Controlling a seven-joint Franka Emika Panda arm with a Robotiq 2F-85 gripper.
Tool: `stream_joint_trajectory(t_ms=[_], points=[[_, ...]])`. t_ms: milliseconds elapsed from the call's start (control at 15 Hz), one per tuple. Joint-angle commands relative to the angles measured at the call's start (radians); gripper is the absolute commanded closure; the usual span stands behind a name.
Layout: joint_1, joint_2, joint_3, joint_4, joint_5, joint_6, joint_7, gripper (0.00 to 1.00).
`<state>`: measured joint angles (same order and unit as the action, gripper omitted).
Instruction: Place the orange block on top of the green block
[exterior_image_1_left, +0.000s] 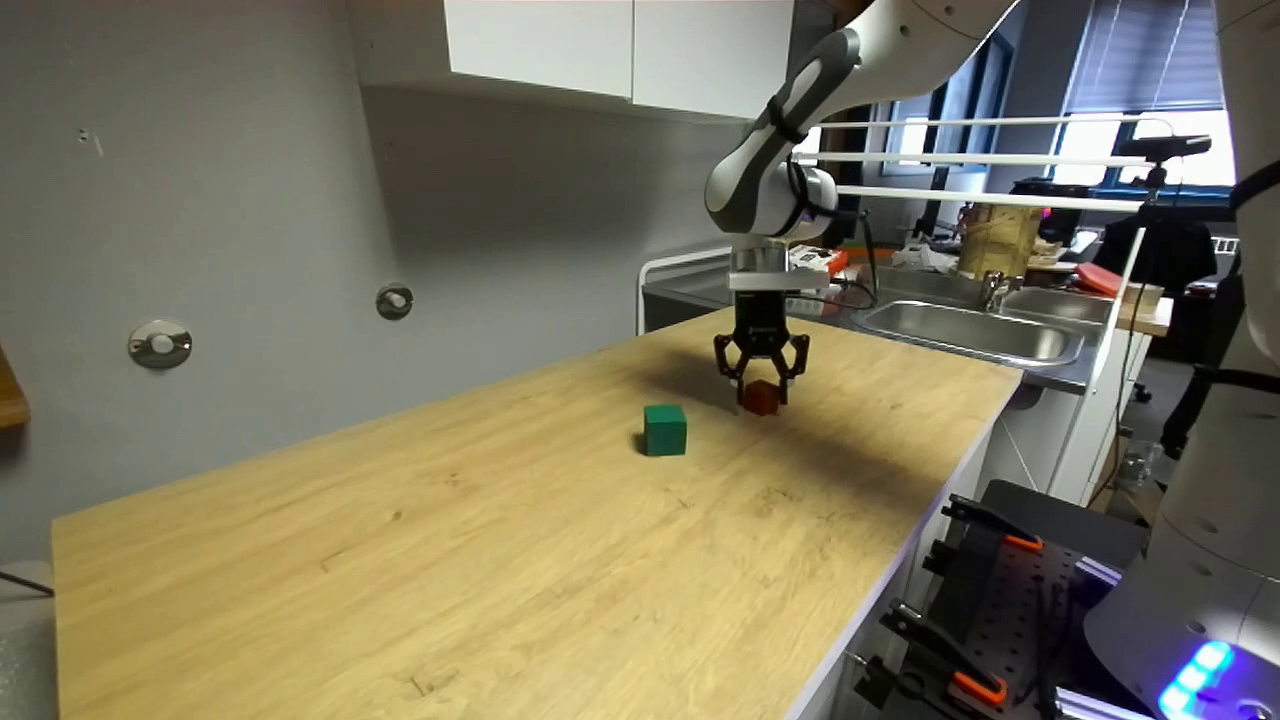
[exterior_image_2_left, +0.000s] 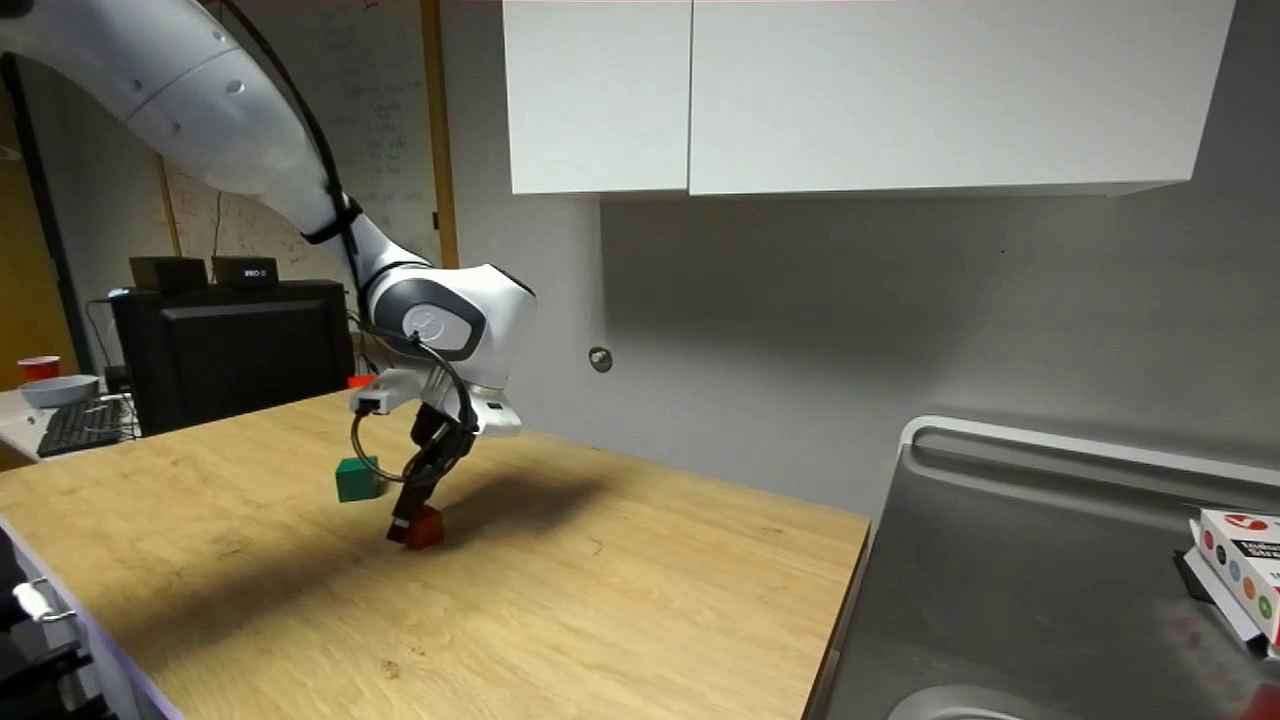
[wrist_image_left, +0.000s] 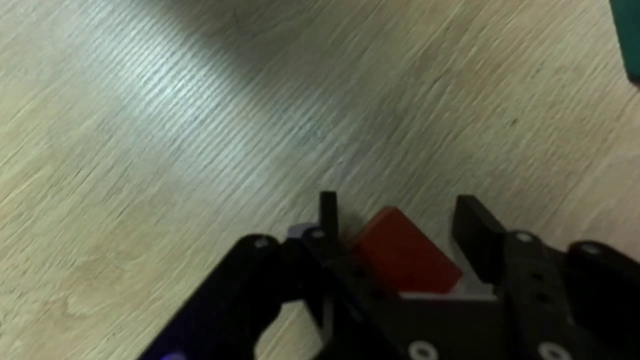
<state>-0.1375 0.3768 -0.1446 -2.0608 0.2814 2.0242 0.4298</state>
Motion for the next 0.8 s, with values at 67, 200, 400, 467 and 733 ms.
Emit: stream_joint_trajectory(t_ms=[67, 200, 400, 467, 733], points=[[0.004, 0.066, -0.009, 0.107, -0.005, -0.059, 0.017, 0.73], [0.004, 0.077, -0.009, 0.133, -0.005, -0.072, 0.016, 0.87], [0.008, 0.076, -0.009, 0.154, -0.009, -0.078, 0.017, 1.00], [0.011, 0.071, -0.009, 0.158, -0.011, -0.079, 0.017, 1.00], [0.021, 0.051, -0.008, 0.176, -0.016, -0.092, 0.026, 0.73]])
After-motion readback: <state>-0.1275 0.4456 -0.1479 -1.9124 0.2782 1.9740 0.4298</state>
